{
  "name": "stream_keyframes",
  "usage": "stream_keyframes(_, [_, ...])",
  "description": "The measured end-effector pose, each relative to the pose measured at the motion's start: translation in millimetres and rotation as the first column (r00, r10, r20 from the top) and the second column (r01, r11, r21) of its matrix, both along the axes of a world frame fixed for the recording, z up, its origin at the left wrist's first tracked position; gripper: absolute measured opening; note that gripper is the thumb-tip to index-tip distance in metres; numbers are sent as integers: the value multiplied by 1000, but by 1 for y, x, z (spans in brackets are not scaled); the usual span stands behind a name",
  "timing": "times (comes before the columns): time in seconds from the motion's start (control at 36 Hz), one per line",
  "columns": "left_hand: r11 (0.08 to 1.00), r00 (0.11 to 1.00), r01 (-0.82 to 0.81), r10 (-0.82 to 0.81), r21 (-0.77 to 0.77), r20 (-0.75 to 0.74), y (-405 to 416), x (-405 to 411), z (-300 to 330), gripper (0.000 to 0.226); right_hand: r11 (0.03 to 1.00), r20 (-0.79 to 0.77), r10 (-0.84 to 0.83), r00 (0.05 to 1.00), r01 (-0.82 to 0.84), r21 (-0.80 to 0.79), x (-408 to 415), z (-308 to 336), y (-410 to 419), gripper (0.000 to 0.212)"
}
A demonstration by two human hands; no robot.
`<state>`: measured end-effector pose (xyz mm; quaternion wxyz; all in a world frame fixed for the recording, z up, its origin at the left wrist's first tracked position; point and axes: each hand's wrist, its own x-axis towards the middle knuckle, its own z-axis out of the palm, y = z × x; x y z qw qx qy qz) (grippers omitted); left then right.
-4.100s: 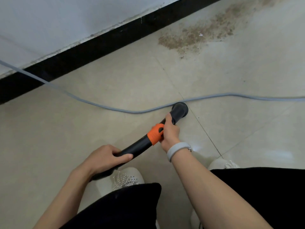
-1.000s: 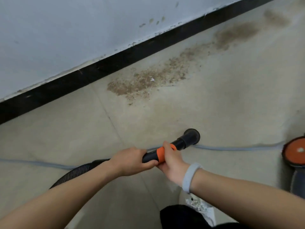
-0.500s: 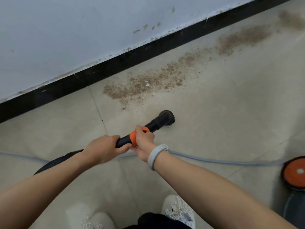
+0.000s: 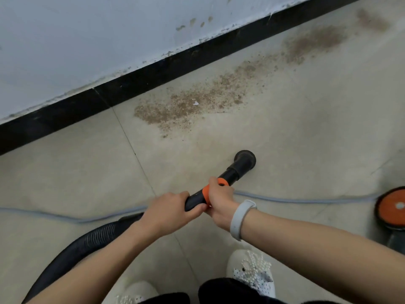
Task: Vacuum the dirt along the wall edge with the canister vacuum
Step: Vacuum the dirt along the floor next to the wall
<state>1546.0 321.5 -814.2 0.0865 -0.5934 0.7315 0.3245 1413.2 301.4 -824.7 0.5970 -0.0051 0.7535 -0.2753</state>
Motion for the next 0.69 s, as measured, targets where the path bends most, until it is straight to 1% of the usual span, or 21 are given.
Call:
stream_keyframes(0.06, [999, 999, -44, 44, 8, -20, 8, 16, -2, 45, 1000, 45, 14, 999, -14, 15, 13, 1, 5, 34])
stream_keyframes(0.11, [992, 992, -125, 125, 6, -30, 14, 35, -4, 45, 996, 46, 78, 996, -79, 26, 33, 0, 6, 27])
stream_keyframes(0.17, [979, 978, -204, 204, -15, -38, 20, 53, -5, 49, 990, 49, 140, 989, -142, 25, 54, -2, 6, 22])
stream_keyframes(0.22, [963, 963, -266, 265, -32, -41, 26, 69, -6, 51, 983, 81, 180, 980, -181, 5, 72, -1, 5, 25])
stream_keyframes(0.31, [944, 943, -330, 329, -11, -46, 37, 85, -4, 50, 970, 106, 240, 965, -242, 8, 90, 1, 9, 40])
stream_keyframes(0.42, [946, 944, -322, 324, 30, -60, 50, 82, -3, 48, 961, 143, 269, 952, -276, 28, 89, 1, 20, 45])
stream_keyframes(0.47, [950, 950, -304, 308, 64, -56, 54, 72, -5, 47, 963, 121, 260, 958, -266, 36, 79, -3, 25, 48])
stream_keyframes(0.56, [961, 962, -267, 271, 71, -44, 56, 52, -11, 46, 970, 66, 239, 969, -241, 28, 58, -9, 31, 51])
stream_keyframes(0.61, [964, 965, -252, 257, 81, -49, 55, 41, -14, 47, 973, 41, 228, 973, -229, 23, 47, -10, 31, 48])
stream_keyframes(0.69, [959, 959, -273, 277, 75, -56, 50, 39, -14, 48, 977, 21, 213, 977, -214, 28, 44, -8, 23, 39])
